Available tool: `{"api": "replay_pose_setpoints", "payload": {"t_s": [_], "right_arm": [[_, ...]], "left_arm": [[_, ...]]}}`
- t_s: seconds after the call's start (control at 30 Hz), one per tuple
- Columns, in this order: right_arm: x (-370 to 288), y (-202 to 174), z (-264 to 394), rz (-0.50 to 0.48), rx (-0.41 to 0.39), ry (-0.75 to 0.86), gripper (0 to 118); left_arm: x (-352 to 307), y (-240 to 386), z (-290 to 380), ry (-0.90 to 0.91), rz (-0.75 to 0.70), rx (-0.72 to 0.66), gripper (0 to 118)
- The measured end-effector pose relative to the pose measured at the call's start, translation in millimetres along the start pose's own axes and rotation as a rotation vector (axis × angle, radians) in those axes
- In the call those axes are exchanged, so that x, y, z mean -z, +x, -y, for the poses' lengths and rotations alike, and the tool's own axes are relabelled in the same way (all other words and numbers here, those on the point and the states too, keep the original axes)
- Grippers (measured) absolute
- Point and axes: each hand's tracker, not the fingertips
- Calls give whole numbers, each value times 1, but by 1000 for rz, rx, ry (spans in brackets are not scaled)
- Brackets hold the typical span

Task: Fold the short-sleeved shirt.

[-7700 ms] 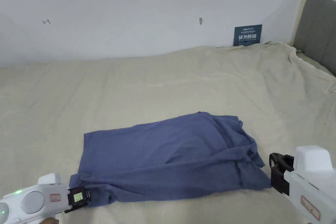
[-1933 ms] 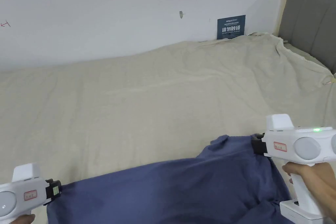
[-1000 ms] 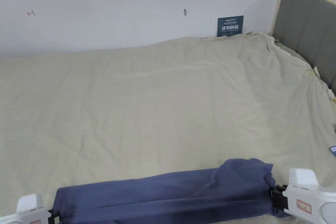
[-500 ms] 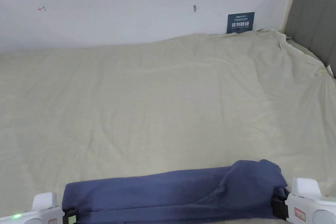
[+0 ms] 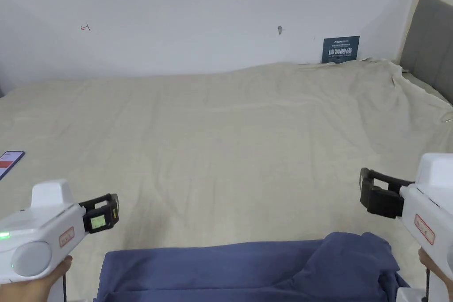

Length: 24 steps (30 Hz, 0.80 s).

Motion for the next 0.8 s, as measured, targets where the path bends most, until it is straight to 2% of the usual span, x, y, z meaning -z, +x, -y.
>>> {"api": "replay_pose_setpoints", "payload": {"t_s": [0.1,0.17,0.2,0.33,0.37,0.4,0.53,0.67,0.8], "right_arm": [[-6,-10,-12,14,-31,79,100],[-11,-19,-15,15,-38,112,92],[-13,-21,-16,9,-38,128,82],[-11,-27,-14,6,-43,141,3],[-12,-28,-12,10,-43,150,0],[-11,-28,-11,7,-45,156,0],[-10,-29,-10,-14,-57,145,0],[-8,-27,-9,-16,-62,133,0],[-4,-25,-7,-18,-66,116,0]], "left_arm": [[-12,9,-15,131,-21,6,103],[-17,13,-20,185,-23,3,94],[-19,16,-22,210,-15,2,84],[-20,23,-22,250,13,-18,14],[-20,24,-21,255,26,-16,4],[-20,25,-19,258,32,-19,0],[-15,23,-14,187,111,-41,0],[-7,17,-9,144,113,-30,0],[12,-6,-2,-27,227,-124,0]]}}
